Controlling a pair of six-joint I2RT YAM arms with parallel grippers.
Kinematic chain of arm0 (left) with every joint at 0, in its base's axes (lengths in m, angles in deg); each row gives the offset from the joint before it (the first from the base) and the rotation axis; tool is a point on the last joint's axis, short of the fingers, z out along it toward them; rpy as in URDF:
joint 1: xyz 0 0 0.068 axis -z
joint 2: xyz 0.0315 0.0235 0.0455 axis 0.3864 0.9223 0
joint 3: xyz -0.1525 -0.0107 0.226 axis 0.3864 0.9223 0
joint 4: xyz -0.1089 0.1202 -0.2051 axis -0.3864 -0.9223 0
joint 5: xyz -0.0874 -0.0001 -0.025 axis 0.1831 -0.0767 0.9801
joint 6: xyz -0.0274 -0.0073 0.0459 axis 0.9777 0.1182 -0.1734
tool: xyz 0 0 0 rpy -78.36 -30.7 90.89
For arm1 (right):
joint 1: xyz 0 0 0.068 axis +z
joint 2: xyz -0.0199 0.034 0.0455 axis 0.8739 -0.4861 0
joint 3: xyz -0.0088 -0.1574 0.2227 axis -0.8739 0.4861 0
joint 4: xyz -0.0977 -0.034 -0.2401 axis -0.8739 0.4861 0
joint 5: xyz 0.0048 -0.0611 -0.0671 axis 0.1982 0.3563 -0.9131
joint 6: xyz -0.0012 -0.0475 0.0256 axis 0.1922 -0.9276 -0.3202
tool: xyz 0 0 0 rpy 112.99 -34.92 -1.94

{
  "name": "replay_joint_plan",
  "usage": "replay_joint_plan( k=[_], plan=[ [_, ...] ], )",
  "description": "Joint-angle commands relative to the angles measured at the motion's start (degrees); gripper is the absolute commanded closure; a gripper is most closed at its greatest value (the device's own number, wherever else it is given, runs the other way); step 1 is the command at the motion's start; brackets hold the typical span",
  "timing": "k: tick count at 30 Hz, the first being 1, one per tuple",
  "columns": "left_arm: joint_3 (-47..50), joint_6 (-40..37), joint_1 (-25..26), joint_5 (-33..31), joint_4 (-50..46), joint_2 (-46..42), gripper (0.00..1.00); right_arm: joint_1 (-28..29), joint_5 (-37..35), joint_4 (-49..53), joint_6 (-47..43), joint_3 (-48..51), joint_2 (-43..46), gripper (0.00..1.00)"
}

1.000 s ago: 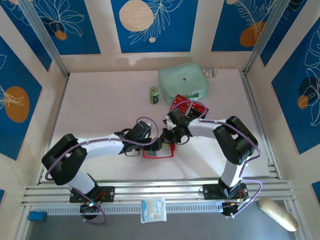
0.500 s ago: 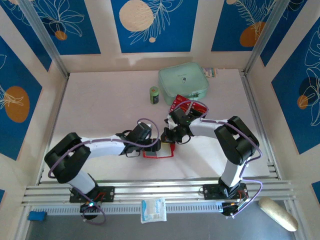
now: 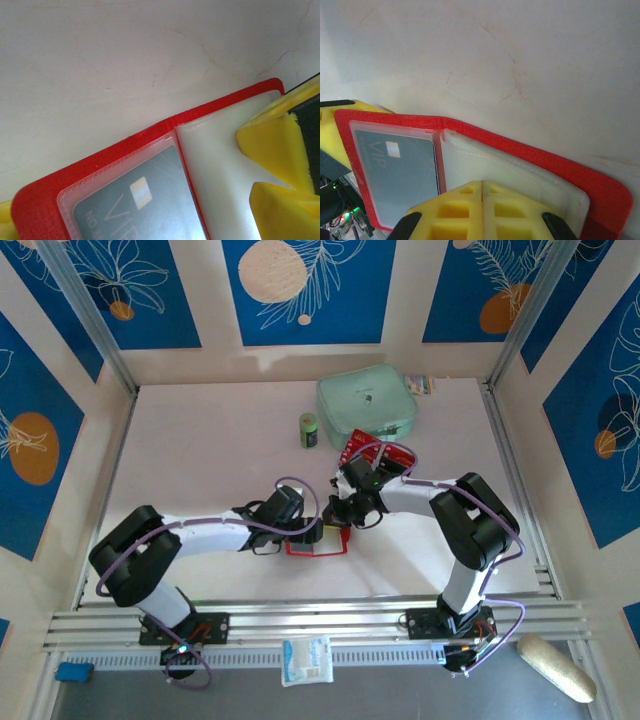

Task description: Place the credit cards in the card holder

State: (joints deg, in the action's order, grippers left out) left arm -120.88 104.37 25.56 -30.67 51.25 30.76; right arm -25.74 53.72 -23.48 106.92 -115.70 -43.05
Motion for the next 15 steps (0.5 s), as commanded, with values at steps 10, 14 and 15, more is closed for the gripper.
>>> replay_joint_plan(
  k=[10, 14, 15],
  plan=[
    [1.66, -0.42, 0.31, 0.04, -3.38, 1.88, 0.05, -2.69, -0.45, 4.94, -3.47, -1.07, 3.71, 1.00],
    [1.62, -0.41, 0.32, 0.13, -3.38, 1.84, 0.03, -2.51, -0.28, 4.71, -3.72, -1.33, 2.08, 1.00],
    [1.62, -0.48, 0.35, 0.13, -3.31, 1.87, 0.03, -2.40, -0.28, 4.53, -3.76, -1.30, 1.55, 1.00]
  ],
)
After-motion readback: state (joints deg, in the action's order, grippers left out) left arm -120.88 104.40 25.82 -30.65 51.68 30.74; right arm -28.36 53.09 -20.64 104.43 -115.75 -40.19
